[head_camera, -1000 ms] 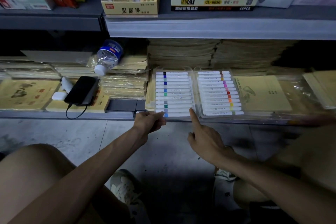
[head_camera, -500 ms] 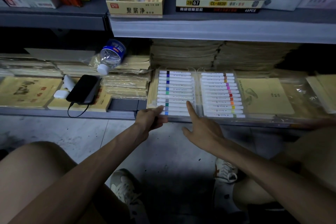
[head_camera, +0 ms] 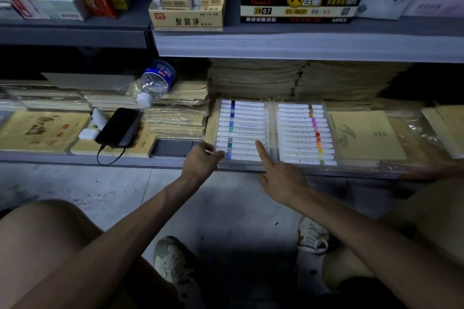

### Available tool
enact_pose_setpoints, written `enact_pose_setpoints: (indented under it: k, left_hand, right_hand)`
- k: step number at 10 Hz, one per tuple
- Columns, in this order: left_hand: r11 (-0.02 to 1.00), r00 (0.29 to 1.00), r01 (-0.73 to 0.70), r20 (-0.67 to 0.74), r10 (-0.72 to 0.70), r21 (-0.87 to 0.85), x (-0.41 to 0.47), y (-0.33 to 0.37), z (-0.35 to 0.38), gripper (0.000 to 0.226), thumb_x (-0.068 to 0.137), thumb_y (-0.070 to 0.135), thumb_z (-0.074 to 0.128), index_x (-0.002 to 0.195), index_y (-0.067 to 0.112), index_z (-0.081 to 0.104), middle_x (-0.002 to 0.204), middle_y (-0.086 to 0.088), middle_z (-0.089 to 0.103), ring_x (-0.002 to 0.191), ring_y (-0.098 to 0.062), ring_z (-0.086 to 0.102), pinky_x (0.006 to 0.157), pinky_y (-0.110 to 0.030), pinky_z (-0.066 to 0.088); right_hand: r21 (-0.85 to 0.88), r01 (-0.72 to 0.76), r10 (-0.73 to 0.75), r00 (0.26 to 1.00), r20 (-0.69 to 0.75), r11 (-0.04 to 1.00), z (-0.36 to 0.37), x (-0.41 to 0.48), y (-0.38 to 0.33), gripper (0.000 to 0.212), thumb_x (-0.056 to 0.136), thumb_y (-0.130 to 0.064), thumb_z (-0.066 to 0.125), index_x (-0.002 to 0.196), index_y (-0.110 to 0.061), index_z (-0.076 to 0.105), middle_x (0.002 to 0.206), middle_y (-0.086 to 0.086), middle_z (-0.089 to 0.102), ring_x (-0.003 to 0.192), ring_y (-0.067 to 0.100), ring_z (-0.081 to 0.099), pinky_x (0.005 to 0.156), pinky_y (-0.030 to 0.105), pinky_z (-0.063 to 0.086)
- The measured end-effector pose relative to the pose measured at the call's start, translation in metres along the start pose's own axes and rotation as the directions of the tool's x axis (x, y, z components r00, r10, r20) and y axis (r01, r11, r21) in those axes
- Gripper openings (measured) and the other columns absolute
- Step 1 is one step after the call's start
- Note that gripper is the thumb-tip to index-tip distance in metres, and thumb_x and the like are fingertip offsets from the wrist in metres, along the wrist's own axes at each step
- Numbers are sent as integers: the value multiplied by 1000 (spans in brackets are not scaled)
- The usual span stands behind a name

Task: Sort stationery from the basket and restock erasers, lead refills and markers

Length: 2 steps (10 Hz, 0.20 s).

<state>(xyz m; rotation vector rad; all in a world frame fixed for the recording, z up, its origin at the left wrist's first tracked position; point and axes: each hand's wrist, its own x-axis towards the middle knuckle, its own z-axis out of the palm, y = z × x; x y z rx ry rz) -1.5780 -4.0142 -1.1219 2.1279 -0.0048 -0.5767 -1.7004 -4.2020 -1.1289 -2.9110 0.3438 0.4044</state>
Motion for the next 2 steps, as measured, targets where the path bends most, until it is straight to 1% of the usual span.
enact_pose_setpoints:
  k: [1, 2]
  left_hand:
    - [958, 991, -103, -51, 121, 269, -11, 11, -7, 45, 87, 44, 72, 118, 12, 60, 100, -4, 72, 91, -25, 68, 78, -38, 57]
    - [854, 948, -165, -160, 276, 493, -31, 20, -12, 49, 88, 39, 69, 128, 12, 57, 115, -8, 69, 98, -31, 67, 79, -40, 57]
  right_hand:
    - [23, -10, 11, 1000, -16, 1000, -11, -7, -6, 88, 104, -36, 44, 157, -31, -26, 70, -2, 52, 60, 17, 54, 53, 29, 45]
    - [60, -21, 25, 998, -62, 998, -26, -17, -15, 84, 103, -32, 47, 161, -29, -15, 85, 3, 61, 68, 20, 57, 59, 31, 46]
